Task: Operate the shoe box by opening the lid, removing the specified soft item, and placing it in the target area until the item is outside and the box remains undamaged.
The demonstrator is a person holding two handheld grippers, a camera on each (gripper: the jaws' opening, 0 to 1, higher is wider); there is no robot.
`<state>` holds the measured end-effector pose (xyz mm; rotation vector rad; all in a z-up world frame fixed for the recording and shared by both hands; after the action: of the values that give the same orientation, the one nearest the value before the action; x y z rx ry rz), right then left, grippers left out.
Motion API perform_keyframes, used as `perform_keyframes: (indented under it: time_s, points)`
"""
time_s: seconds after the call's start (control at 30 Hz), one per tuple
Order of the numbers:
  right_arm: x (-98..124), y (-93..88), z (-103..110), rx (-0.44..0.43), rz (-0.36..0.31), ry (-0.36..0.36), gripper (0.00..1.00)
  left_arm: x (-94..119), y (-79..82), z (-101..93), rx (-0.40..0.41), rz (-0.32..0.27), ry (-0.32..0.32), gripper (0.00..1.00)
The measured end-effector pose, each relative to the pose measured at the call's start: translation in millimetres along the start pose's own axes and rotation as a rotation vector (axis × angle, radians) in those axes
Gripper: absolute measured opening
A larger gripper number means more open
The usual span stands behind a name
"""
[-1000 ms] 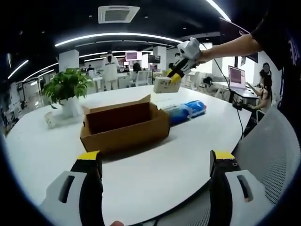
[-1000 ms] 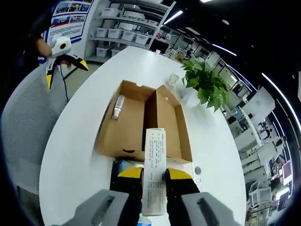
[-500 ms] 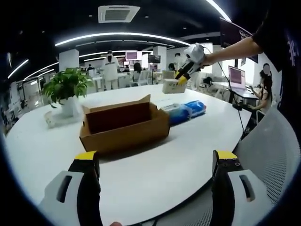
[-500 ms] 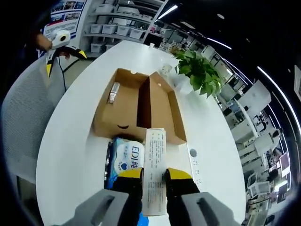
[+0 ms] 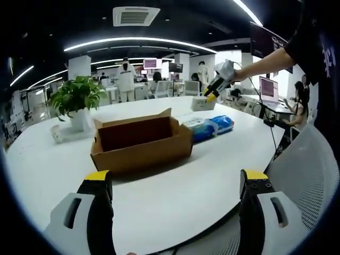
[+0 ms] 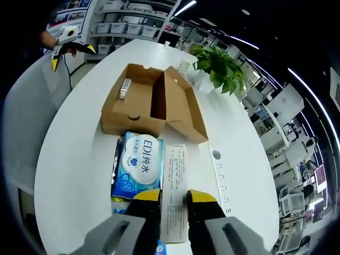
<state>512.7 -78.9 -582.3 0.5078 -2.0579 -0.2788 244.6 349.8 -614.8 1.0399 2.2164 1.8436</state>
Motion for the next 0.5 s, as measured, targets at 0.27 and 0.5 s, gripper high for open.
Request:
perform_keyframes:
  time_s: [0.27,0.5]
  points:
    - [-9,-21.8,2,-0.019,0.013,0.003,0.14,0,-0.5,0.8,0.003,0.002,0.002,0.99]
    - [-23,-39.8,6,-0.023,0.041,0.023,0.14,0,-1.4,2.8,0.012,0.008,0.015,0.99]
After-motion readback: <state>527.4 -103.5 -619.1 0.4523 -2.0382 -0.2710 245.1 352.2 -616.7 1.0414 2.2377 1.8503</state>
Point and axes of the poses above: the point that each gripper's makers call its tool centre point, and the gripper's own axes: x roughly backward along the fingers, z roughly to its left, y roughly out of its top, the point moved 9 cm from there along x, roughly backward along the fingers, and after that the axes turned 15 degrees about x, right-handed, at the moved point
